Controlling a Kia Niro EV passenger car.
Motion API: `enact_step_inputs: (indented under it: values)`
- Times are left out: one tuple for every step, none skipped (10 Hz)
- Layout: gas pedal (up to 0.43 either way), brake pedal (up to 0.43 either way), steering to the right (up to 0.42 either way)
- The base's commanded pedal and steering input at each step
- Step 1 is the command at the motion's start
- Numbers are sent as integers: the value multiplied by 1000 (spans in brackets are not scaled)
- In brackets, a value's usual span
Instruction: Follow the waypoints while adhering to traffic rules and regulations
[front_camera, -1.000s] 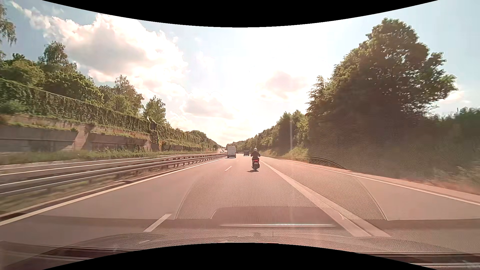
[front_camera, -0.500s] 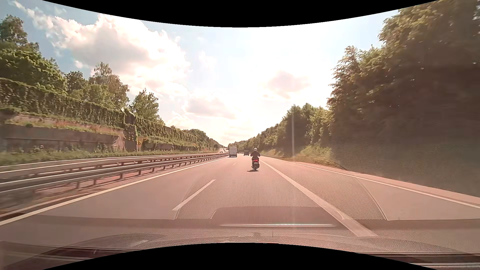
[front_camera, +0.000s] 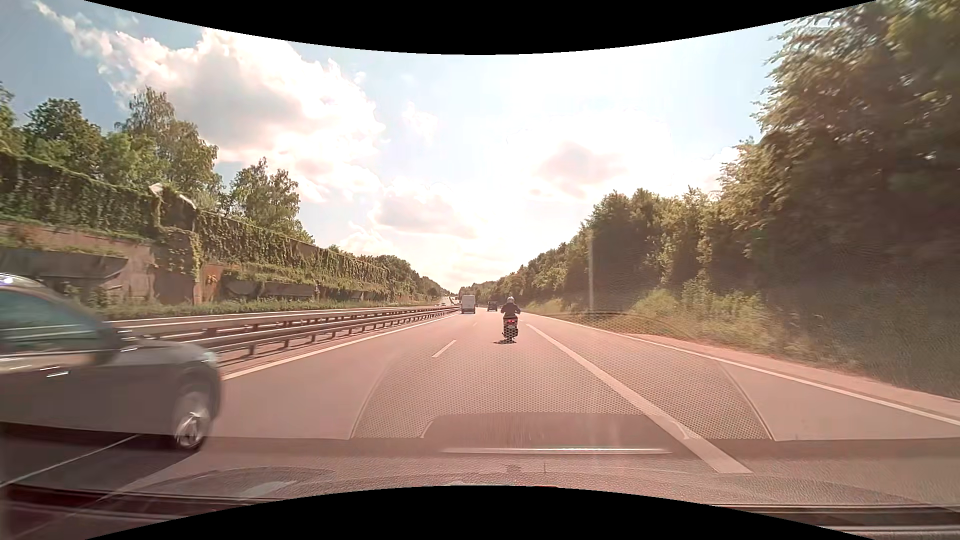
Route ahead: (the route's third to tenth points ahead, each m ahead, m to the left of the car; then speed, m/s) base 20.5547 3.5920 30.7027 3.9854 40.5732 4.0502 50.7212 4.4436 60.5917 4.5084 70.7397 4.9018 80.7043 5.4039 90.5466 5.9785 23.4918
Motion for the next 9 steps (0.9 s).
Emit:
enact_step_inputs:
  values:
    - [280,12,-3]
    - [280,12,-3]
    - [280,12,-3]
    - [280,12,-3]
    - [280,6,-3]
    - [280,12,-3]
    - [280,12,-3]
    - [280,12,-3]
    - [280,12,-3]
